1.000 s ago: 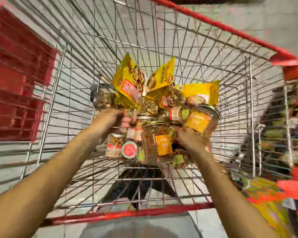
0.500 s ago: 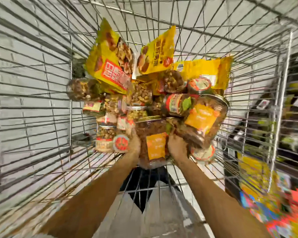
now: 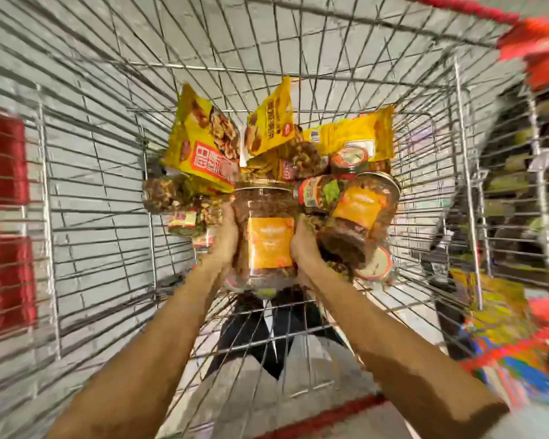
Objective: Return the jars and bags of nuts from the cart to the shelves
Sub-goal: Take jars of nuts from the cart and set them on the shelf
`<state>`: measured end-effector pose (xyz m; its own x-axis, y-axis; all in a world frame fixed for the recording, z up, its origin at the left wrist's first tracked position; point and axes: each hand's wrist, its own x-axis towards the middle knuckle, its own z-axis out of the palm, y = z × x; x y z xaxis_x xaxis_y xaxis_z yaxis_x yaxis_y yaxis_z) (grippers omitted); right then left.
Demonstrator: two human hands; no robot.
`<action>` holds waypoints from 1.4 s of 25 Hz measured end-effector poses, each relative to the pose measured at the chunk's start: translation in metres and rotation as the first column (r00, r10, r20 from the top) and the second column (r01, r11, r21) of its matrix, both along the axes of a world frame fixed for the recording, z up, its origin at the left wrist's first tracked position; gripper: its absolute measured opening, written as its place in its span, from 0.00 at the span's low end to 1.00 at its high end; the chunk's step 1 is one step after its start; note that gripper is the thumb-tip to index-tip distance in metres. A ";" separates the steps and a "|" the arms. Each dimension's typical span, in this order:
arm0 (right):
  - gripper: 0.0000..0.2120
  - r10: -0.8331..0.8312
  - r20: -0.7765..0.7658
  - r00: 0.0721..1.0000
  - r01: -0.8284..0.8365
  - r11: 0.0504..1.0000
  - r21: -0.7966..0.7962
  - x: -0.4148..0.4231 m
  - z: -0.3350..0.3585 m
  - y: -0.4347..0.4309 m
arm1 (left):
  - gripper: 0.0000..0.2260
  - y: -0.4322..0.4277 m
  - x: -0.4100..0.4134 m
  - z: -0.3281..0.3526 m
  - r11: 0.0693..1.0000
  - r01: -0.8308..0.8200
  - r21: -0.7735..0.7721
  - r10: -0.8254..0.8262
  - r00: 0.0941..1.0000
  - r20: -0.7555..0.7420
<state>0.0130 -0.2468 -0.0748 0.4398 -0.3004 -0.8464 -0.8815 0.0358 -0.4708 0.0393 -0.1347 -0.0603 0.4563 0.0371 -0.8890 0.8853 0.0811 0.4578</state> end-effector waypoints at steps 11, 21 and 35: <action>0.23 -0.451 0.661 0.600 0.675 0.729 -0.115 -0.120 0.189 -0.067 | 0.24 -0.092 -0.045 0.192 0.820 0.559 -0.119 -0.427 0.738 0.522; 0.24 -0.633 0.730 0.259 0.933 0.360 -0.018 -0.418 0.252 -0.172 | 0.29 -0.264 -0.315 0.241 0.294 0.897 -0.331 -0.676 0.440 0.592; 0.27 -0.784 0.617 0.069 0.998 0.046 -0.054 -0.774 0.225 -0.297 | 0.27 -0.439 -0.674 0.202 0.006 0.961 -0.275 -0.848 0.151 0.508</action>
